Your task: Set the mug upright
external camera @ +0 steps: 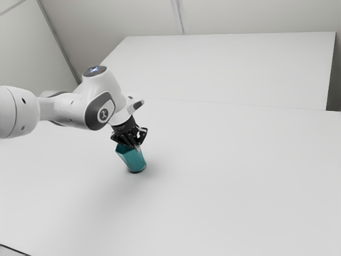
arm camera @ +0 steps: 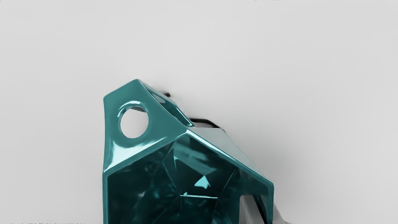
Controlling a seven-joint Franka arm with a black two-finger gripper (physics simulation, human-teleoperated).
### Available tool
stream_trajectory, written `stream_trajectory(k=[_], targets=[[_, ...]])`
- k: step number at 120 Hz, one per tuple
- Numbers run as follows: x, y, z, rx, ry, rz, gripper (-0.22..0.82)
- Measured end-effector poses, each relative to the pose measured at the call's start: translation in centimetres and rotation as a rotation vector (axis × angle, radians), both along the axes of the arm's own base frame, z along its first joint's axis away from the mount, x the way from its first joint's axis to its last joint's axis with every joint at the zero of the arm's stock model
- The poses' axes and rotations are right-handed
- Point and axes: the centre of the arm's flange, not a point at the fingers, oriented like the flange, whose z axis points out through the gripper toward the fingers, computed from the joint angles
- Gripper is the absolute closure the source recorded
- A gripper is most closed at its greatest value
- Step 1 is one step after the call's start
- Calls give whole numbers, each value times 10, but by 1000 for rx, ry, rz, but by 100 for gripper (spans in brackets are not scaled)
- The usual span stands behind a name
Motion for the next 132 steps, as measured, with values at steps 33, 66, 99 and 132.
stream_trajectory(k=[33, 66, 99, 132], targets=[[-2, -9, 19, 1, -31, 52, 29], [-17, -22, 74, 16, -69, 60, 8], [-11, -29, 138, 33, -98, 47, 2], [2, -30, 206, 108, -107, -61, 1]])
